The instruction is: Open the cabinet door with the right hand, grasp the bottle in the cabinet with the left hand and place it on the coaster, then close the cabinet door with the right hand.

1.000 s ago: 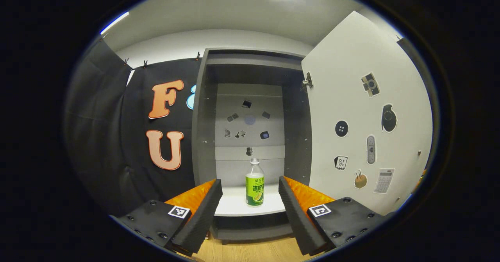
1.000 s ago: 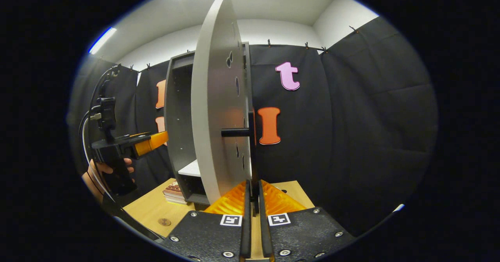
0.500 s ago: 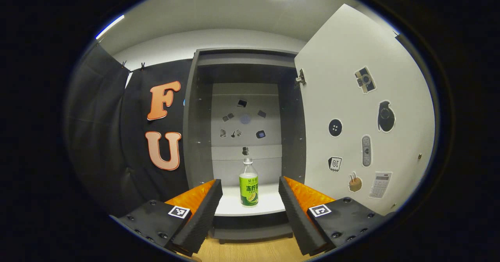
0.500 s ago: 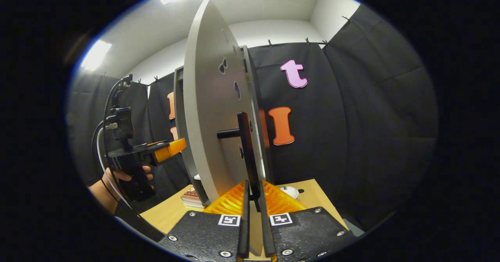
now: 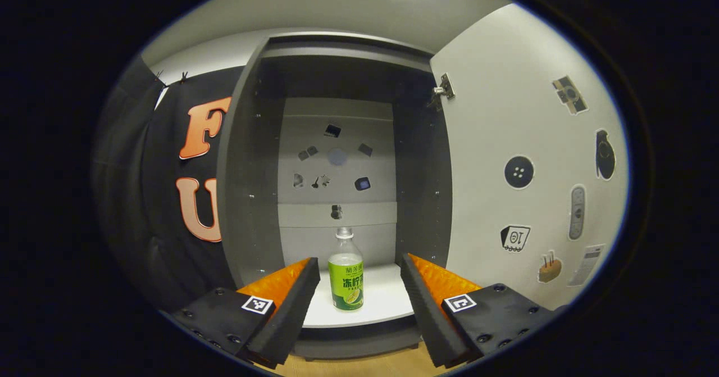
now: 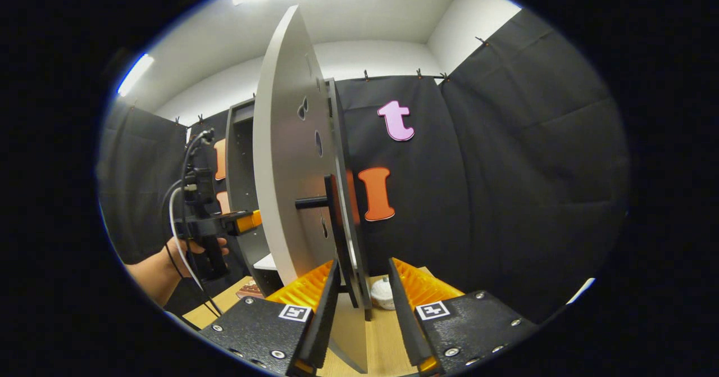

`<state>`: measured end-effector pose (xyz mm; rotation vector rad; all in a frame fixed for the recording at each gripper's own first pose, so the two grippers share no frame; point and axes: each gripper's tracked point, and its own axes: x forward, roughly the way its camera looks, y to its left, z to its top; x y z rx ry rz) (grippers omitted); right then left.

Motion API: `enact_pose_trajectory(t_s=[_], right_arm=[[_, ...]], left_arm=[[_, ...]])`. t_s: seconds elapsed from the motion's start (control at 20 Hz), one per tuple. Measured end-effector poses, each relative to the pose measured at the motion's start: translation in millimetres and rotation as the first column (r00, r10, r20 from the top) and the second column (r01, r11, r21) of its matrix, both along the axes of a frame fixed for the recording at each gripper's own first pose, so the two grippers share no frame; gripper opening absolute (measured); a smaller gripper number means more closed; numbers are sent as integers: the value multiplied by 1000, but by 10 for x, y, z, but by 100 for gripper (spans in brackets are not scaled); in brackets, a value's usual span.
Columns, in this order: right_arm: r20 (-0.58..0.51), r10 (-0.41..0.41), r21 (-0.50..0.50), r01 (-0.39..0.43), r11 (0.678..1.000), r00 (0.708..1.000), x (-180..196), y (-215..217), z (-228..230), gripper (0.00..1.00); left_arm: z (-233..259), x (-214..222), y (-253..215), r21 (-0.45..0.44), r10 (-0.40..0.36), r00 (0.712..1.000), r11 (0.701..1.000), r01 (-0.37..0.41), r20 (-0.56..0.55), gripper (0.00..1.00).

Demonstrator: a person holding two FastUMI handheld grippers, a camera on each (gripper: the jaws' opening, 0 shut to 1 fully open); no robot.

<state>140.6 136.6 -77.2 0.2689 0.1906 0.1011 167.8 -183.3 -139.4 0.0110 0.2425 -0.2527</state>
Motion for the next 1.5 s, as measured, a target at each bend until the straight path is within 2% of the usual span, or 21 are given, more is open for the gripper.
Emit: enact_pose_trajectory(t_s=[0.05,0.25,0.3,0.35,0.5,0.8,0.95,1.0,1.05,1.25,1.3,1.35,1.4,1.45,1.5], right_arm=[[3,-11,8,11,1000,1000,-23,-5,8,56],[-4,-70,2,70,998,998,-118,-66,22,60],[-5,-83,-10,83,996,997,-145,-87,23,73],[-5,-97,-24,96,995,995,-157,-101,31,68],[-12,-120,-60,119,991,993,-209,-110,29,70],[-25,-144,-75,142,987,989,-224,-109,34,70],[-45,-153,-88,148,985,987,-245,-98,-61,70],[-59,-148,-97,142,985,987,-239,-85,-107,70],[-67,-143,-107,136,985,987,-255,-68,-150,70],[-64,-104,-99,97,990,992,-239,-35,-175,72],[-59,-88,-87,83,993,994,-231,-32,-150,77],[-52,-72,-76,68,995,996,-230,-23,-143,77],[-47,-58,-68,55,996,997,-240,-36,-137,72],[-41,-42,-61,39,997,998,-252,-39,-135,77],[-38,-27,-56,25,998,999,-262,-61,-134,77]], left_arm=[[-115,106,-9,12,2,1000,1000,-2,-15,95],[-647,416,-80,13,-12,993,1000,14,-121,95],[-742,490,-76,20,-8,990,1000,10,-137,95],[-838,570,-45,34,7,988,999,-2,-154,95],[-1104,800,13,67,28,981,998,-16,-193,95],[-1392,1169,-45,85,-5,981,996,22,-195,95],[-1535,1268,-127,78,-51,977,995,69,-209,95],[-1508,1271,-110,75,-51,977,995,68,-206,93],[-1538,1307,-149,70,-58,977,995,74,-206,84],[-1395,1246,-127,70,-49,981,996,63,-186,82],[-1311,1203,-114,67,-45,983,996,57,-176,78],[-1226,1108,-98,65,-36,986,997,48,-163,79],[-1153,1031,-65,65,-27,987,997,37,-156,78],[-1088,948,-20,65,-17,989,998,27,-148,78],[-1033,860,36,69,-5,990,998,15,-140,78]])
